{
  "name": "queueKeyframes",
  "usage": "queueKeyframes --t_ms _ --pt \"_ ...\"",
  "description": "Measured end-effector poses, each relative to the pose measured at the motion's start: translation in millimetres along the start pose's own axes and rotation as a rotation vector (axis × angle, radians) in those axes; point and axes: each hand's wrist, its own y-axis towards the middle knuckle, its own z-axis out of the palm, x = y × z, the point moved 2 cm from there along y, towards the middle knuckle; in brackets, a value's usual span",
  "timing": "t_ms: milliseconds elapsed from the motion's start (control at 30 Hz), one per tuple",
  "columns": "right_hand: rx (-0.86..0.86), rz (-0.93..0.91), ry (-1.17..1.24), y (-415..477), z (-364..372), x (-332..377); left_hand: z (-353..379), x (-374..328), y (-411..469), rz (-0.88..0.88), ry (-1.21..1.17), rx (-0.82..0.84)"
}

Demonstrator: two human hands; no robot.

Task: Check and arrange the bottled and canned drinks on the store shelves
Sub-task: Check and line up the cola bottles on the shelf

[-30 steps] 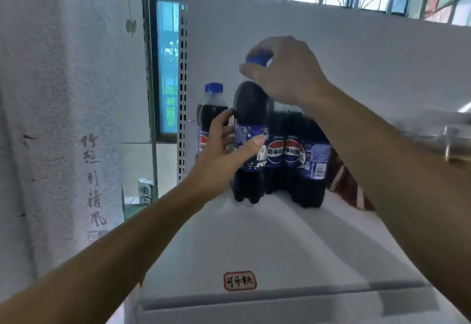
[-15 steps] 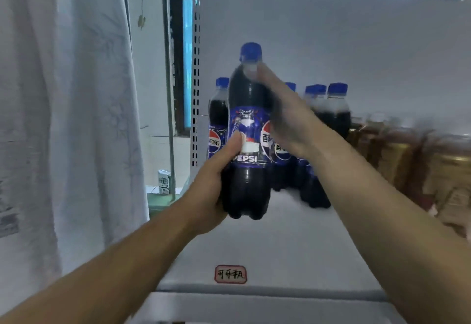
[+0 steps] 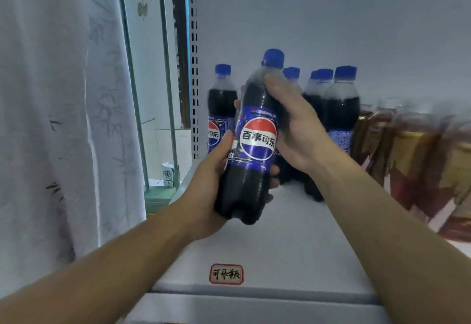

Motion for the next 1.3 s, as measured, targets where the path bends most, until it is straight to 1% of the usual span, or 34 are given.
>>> queueKeyframes --t_ms 100,167,200,233,300,367,500,567,600,667,733,767,867,933,1000,1067,1133,1233,1300 --pt "-0.113 -0.067 -0.190 -1 1 2 5 1 2 0.065 0.112 -0.073" --pt "-0.143 -0.089 -0.211 -2 2 2 5 2 3 0.099 0.134 -0.141" --pt "-0.122 -0.076 -0.171 -3 2 1 3 3 3 0.106 0.137 -0.152" --pt "-0.087 -0.050 -0.113 -3 4 0 1 2 3 0.099 0.127 -0.137" --pt "-0.016 0.001 -0.012 -2 6 0 -1 0 0 0.009 0.043 -0.063" --pt "-0.008 0.010 -0.007 -3 6 0 0 1 -2 -0.042 0.006 0.002" --pt "-0.140 -0.085 -0.204 -6 5 2 6 4 2 0.095 0.109 -0.080" --pt "-0.137 -0.090 -0.192 -7 6 1 2 4 4 0.104 0.159 -0.126" --pt "-0.111 -0.065 -0.153 -7 6 0 -1 4 5 0.084 0.162 -0.116" --pt "-0.035 0.007 -0.046 -7 9 -2 -4 1 2 -0.008 0.079 -0.036" --pt "-0.014 0.041 -0.017 -7 8 -3 -3 0 -1 -0.065 0.020 0.050" --pt "-0.044 0.018 -0.051 -8 8 -2 -2 2 1 -0.042 0.034 0.044" --pt "-0.175 -0.100 -0.243 -8 7 2 4 4 4 0.111 0.156 -0.047" --pt "-0.181 -0.111 -0.260 -9 7 2 3 6 6 0.153 0.185 -0.100" --pt "-0.101 -0.039 -0.155 -9 8 -1 -1 5 6 0.097 0.127 -0.055" --pt "-0.023 0.021 -0.065 -9 9 -2 0 1 1 -0.003 0.006 0.050" --pt "-0.039 0.009 -0.081 -9 8 -1 0 2 1 -0.035 -0.012 0.083" --pt "-0.156 -0.117 -0.249 -10 6 4 2 5 7 0.076 0.108 -0.030" --pt "-0.162 -0.129 -0.285 -9 5 2 2 5 7 0.104 0.127 -0.124"
